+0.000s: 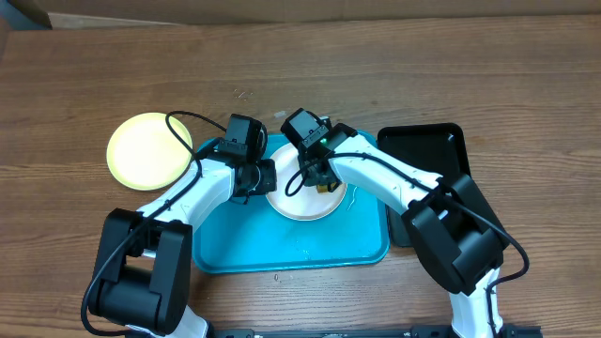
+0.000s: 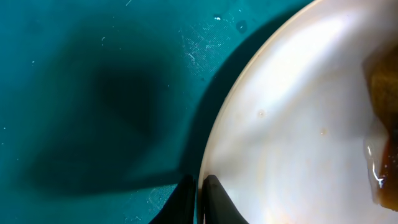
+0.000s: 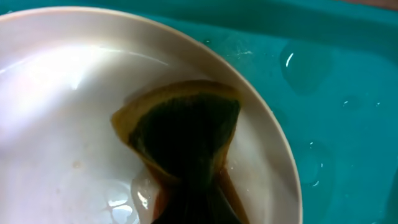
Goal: Clean dirty plates on tray and stack at the side
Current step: 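Scrub the white plate with the sponge while the left gripper holds it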
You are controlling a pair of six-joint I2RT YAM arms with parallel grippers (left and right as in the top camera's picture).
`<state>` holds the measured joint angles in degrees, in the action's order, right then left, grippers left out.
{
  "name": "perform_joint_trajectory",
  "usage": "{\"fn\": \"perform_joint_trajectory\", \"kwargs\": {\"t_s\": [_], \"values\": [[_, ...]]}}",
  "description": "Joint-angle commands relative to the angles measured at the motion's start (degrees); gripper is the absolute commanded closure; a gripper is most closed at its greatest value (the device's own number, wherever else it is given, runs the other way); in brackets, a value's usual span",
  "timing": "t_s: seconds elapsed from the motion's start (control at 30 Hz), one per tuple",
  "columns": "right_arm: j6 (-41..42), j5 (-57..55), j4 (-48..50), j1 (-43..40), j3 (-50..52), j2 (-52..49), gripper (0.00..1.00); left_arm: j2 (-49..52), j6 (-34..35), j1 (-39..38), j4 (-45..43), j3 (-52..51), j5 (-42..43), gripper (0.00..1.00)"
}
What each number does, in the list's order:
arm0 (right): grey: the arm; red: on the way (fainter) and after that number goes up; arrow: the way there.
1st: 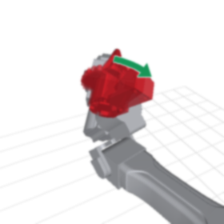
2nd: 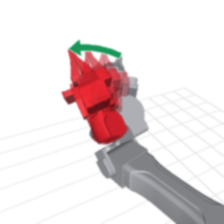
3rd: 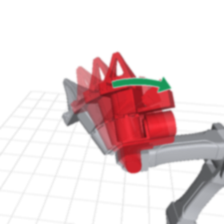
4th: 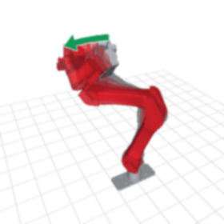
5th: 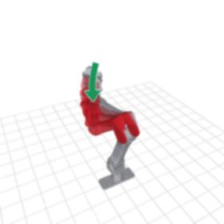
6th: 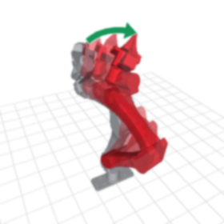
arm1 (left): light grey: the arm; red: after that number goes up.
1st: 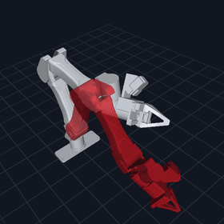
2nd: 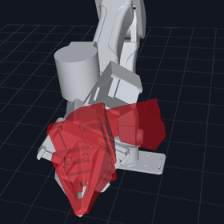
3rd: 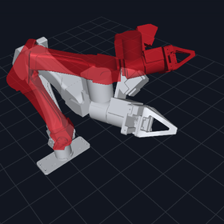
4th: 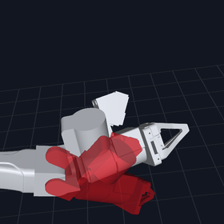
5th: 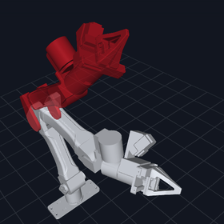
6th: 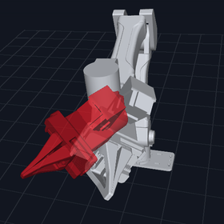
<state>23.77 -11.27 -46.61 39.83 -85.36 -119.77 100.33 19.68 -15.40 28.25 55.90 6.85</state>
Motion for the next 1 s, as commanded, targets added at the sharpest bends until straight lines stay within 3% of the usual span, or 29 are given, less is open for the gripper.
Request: {"fn": "perform_joint_trajectory", "kwargs": {"t_s": [0.0,0.3,0.5,0.63,0.97], "values": [[3.32,4.13,0.74,-1.57,1.84,-0.61,0.96,0.44,-0.42,-0.04,0.07,0.90,0.24,0.91],[3.23,21.27,5.18,-1.77,1.84,-0.79,0.96,0.44,-0.42,-0.04,0.04,0.87,0.24,0.91],[-7.23,36.70,3.98,-5.92,-2.75,0.59,0.96,0.44,-0.44,-0.04,0.04,0.90,0.24,0.91],[-9.05,43.80,0.98,-9.68,-6.01,3.13,0.96,0.44,-0.42,-0.04,0.02,0.90,0.24,0.91],[-13.53,40.50,-7.96,-13.90,-6.01,8.44,0.96,0.44,-0.42,-0.04,0.02,0.90,0.24,0.90]]}}
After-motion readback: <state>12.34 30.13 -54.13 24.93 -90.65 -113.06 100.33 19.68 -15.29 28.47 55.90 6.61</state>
